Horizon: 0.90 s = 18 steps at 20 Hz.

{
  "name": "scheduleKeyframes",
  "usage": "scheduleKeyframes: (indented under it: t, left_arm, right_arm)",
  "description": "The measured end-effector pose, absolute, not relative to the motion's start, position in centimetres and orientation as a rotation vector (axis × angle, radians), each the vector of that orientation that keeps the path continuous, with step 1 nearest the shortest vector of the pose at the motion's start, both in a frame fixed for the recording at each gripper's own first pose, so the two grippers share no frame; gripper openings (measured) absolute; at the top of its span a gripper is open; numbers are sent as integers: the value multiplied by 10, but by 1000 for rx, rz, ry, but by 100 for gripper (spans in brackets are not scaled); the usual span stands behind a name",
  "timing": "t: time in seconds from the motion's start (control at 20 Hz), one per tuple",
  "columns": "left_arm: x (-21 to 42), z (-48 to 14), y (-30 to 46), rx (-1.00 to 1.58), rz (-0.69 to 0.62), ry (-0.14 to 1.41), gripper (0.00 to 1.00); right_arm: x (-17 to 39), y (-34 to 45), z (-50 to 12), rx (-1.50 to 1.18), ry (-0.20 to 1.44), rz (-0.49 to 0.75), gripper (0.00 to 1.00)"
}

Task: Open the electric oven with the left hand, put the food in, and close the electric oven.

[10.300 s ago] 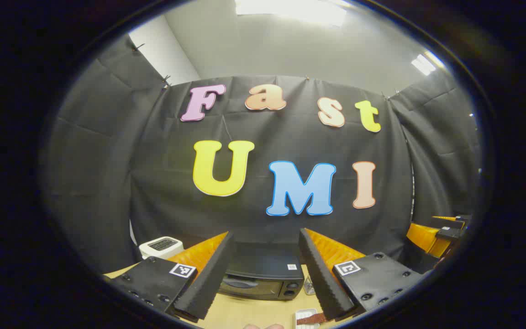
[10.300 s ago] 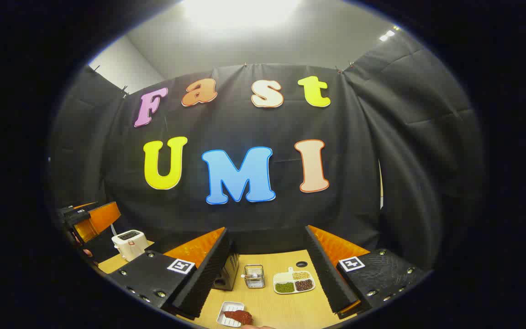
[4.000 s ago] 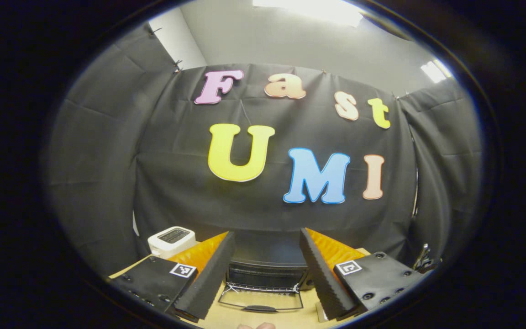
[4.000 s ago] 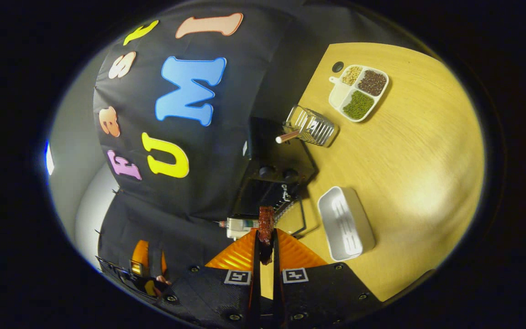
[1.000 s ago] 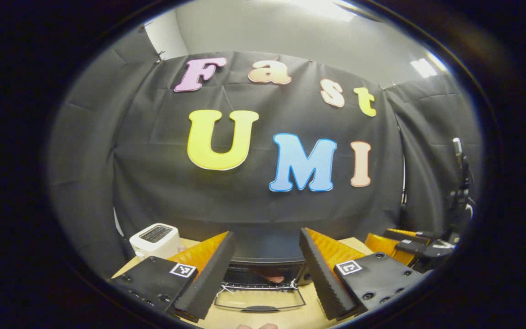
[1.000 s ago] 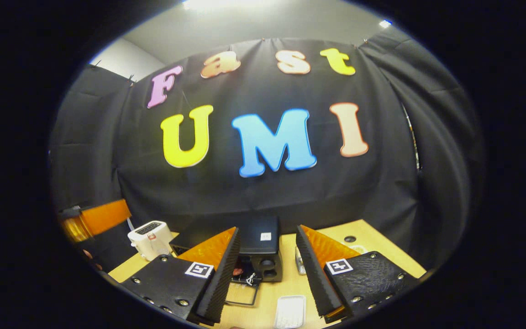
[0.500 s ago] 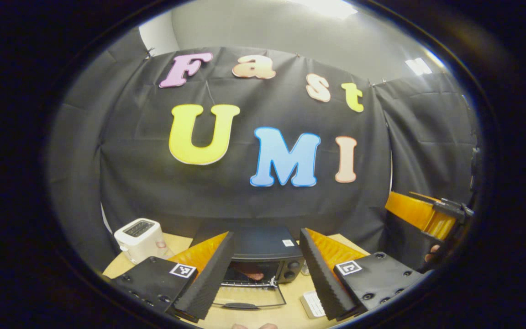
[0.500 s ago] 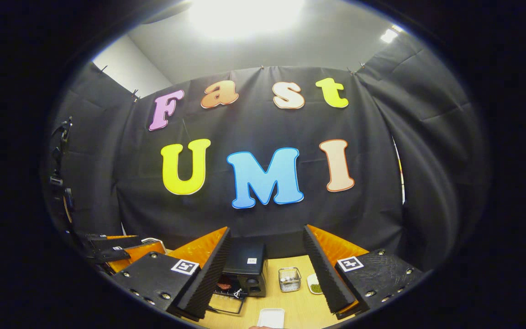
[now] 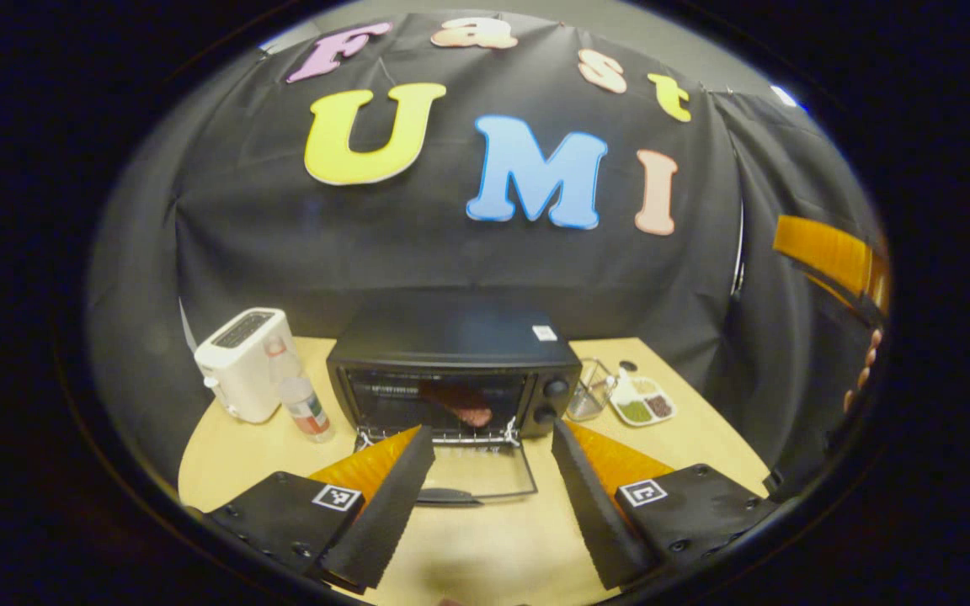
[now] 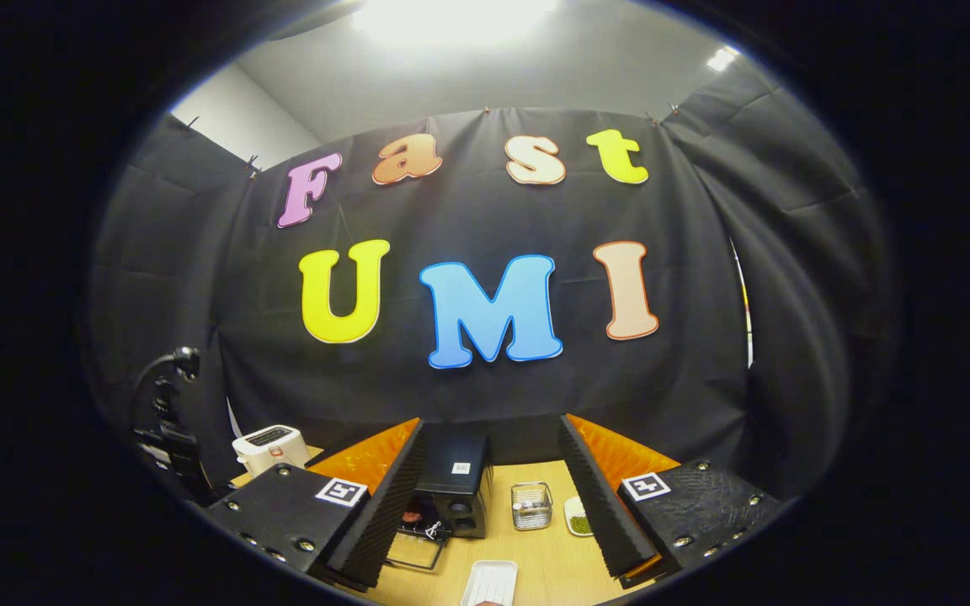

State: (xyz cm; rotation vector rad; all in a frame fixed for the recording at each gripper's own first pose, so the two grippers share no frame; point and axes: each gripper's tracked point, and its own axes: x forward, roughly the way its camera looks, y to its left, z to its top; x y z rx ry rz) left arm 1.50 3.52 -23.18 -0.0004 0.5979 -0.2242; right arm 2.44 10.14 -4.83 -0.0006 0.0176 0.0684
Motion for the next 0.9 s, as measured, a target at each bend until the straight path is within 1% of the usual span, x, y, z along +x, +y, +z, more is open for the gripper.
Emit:
scheduleKeyframes:
  t: [0.05,0.1,0.15,0.25,0.3,0.4,0.45,0.5,0.55,0.6,0.7,0.9]
  left_arm:
    - [13,-245,37,8,-222,632,92]
    - [9,-258,40,22,-219,670,95]
    - [5,-270,42,37,-218,708,92]
    - [0,-295,47,61,-211,779,99]
    - [-3,-309,49,69,-207,818,95]
    - [-8,-336,55,84,-201,906,95]
    - [-12,-350,58,86,-192,956,100]
    - [-17,-362,64,86,-177,1007,92]
    - [-18,-374,67,80,-163,1047,100]
    - [-17,-385,68,74,-157,1080,96]
    - [-17,-405,73,86,-152,1143,96]
    - [-5,-431,75,119,-164,1201,96]
  right_arm:
    - [25,98,-52,-5,26,64,94]
    - [26,96,-54,-8,32,59,95]
    - [26,93,-58,-9,41,53,95]
    - [30,86,-65,-12,65,38,94]
    - [31,84,-69,-13,77,30,95]
    - [32,79,-71,-9,89,16,95]
    - [34,77,-73,-9,93,12,95]
    - [34,74,-75,-10,99,7,95]
    - [35,71,-78,-11,105,1,95]
    - [36,69,-80,-12,112,-6,95]
    - [38,64,-87,-13,135,-20,95]
    - [40,55,-97,-14,178,-47,95]
